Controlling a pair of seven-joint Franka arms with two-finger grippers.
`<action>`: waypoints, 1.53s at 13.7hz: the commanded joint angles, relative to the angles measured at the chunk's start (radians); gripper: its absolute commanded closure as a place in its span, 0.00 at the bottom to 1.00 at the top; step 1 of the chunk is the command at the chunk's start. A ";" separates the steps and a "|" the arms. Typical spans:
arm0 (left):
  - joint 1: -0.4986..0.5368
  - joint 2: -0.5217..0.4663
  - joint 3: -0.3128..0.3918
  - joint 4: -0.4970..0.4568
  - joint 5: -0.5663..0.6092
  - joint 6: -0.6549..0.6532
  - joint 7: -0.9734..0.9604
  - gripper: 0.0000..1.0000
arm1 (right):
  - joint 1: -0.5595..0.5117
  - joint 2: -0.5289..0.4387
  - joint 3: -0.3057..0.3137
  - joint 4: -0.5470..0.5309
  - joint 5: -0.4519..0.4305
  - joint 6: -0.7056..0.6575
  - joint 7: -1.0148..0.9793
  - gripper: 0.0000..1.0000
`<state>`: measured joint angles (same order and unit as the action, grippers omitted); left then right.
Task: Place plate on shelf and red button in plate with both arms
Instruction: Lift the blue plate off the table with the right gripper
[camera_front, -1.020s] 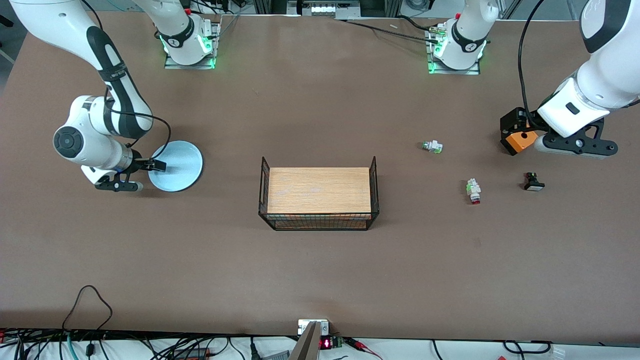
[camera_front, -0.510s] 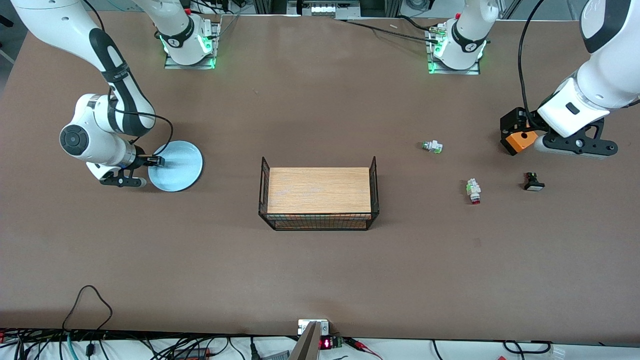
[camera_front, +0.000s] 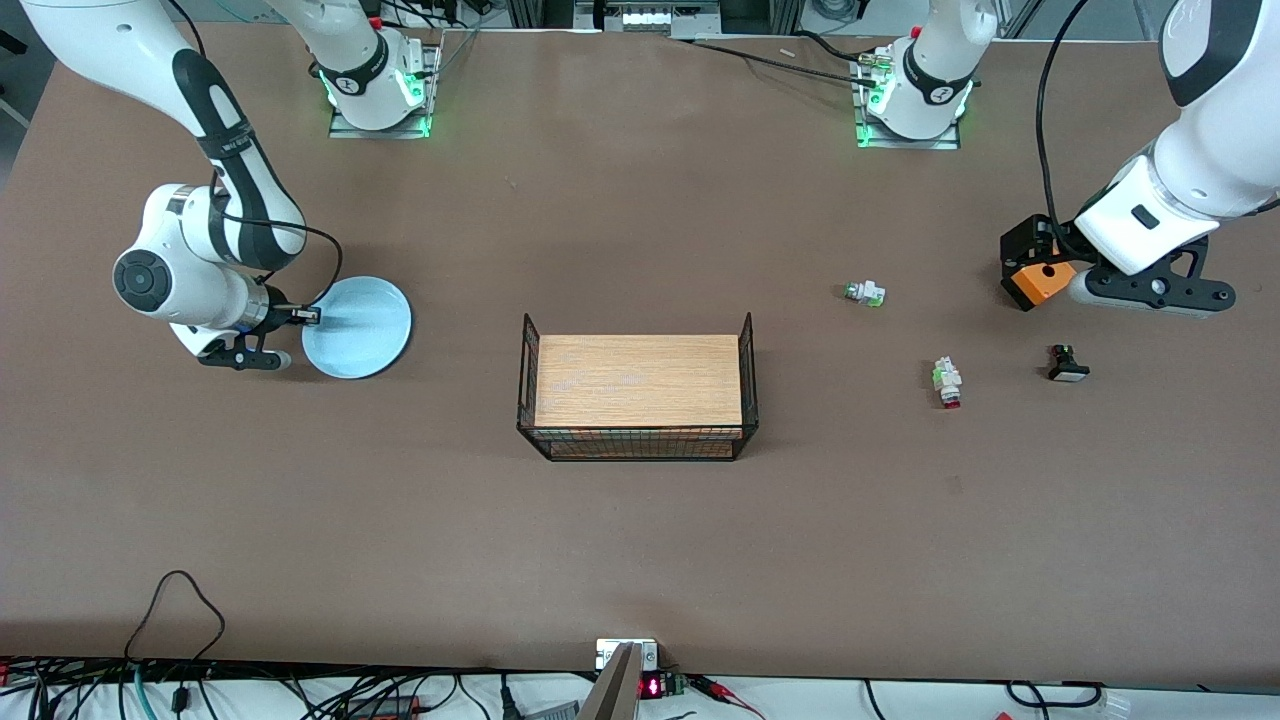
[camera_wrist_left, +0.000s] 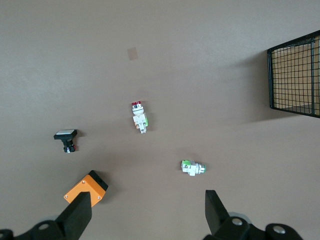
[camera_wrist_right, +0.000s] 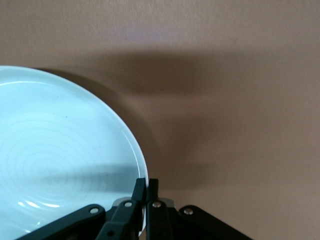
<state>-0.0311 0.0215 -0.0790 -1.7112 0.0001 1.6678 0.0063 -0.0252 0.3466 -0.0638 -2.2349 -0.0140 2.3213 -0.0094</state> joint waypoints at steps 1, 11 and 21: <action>0.003 0.011 0.004 0.027 -0.020 -0.023 0.026 0.00 | -0.007 -0.095 0.027 0.029 0.003 -0.129 0.031 1.00; 0.003 0.011 0.004 0.028 -0.020 -0.048 0.026 0.00 | 0.005 -0.210 0.061 0.407 0.164 -0.609 0.224 1.00; 0.003 0.015 0.005 0.027 -0.019 -0.048 0.024 0.00 | 0.301 -0.180 0.104 0.652 0.309 -0.731 1.010 1.00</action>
<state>-0.0309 0.0216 -0.0787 -1.7109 0.0001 1.6433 0.0063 0.2058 0.1320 0.0487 -1.6260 0.2778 1.6002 0.8713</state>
